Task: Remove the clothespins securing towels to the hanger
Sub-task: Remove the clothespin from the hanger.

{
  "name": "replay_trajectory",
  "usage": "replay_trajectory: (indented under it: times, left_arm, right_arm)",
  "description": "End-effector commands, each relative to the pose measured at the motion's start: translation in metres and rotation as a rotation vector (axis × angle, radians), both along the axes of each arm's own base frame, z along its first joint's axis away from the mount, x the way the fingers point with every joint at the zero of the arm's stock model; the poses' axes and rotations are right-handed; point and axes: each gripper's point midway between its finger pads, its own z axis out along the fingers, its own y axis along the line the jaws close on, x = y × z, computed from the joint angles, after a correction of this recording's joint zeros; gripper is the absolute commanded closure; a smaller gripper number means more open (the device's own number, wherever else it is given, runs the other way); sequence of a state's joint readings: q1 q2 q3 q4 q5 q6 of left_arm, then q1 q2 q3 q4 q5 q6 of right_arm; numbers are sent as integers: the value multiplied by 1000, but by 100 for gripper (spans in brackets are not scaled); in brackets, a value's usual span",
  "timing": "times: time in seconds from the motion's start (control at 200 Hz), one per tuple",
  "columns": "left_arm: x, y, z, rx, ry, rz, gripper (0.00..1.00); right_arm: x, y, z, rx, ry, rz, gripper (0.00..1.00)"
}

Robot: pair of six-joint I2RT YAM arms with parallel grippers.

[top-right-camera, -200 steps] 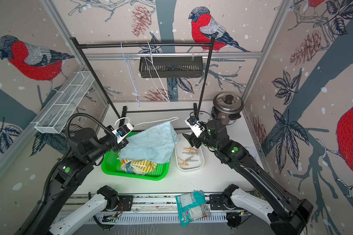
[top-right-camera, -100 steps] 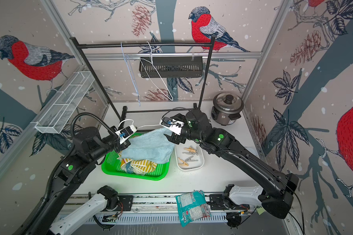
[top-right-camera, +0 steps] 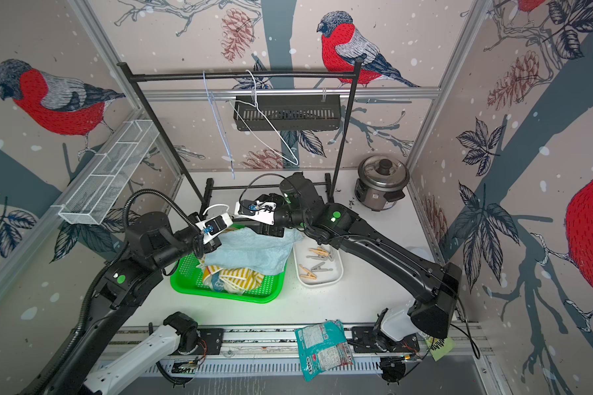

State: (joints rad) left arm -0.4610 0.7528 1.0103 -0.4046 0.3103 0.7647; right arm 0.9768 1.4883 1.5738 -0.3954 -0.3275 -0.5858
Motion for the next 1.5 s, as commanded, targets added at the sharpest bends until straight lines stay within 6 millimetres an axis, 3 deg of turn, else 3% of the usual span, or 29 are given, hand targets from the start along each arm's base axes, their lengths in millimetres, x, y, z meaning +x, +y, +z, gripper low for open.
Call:
replay_trajectory:
  times: [0.0, 0.26, 0.33, 0.525, 0.64, 0.785, 0.916, 1.026, 1.151, 1.216, 1.326, 1.496]
  left_arm:
    - [-1, -3, 11, -10, -49, -27, 100]
    - [0, -3, 14, -19, -62, -21, 100]
    - [0, -3, 17, -32, -61, -20, 98]
    - [-3, -3, 21, -54, -62, -19, 78]
    - [-3, -1, 22, -65, -60, -9, 75]
    - [-4, 2, 26, -94, -57, 9, 65]
    - [-2, 17, 39, -180, -10, 115, 62]
    - [-8, 33, 45, -254, 14, 192, 51]
    - [-20, 53, 56, -416, 32, 268, 42]
    - [-18, 65, 51, -535, 89, 347, 35]
    - [-11, 85, 44, -785, 223, 484, 34]
    - [2, 78, 27, -1096, 464, 508, 34]
  right_arm:
    - [-4, 8, 10, 32, -24, 40, 59]
    - [-1, 3, 9, 21, -32, 13, 97]
    - [0, 2, 10, 29, -34, -5, 98]
    - [10, -4, 12, 45, -61, -68, 99]
    - [12, -6, 13, 55, -75, -88, 99]
    - [15, -7, 13, 66, -71, -109, 100]
    - [27, -12, 10, 66, -86, -186, 100]
    - [36, -18, 9, 81, -115, -245, 100]
    - [44, -25, 9, 108, -148, -307, 100]
    - [47, -27, 7, 116, -169, -336, 100]
    - [49, -32, 2, 129, -224, -391, 100]
    - [50, -36, -6, 142, -305, -445, 100]
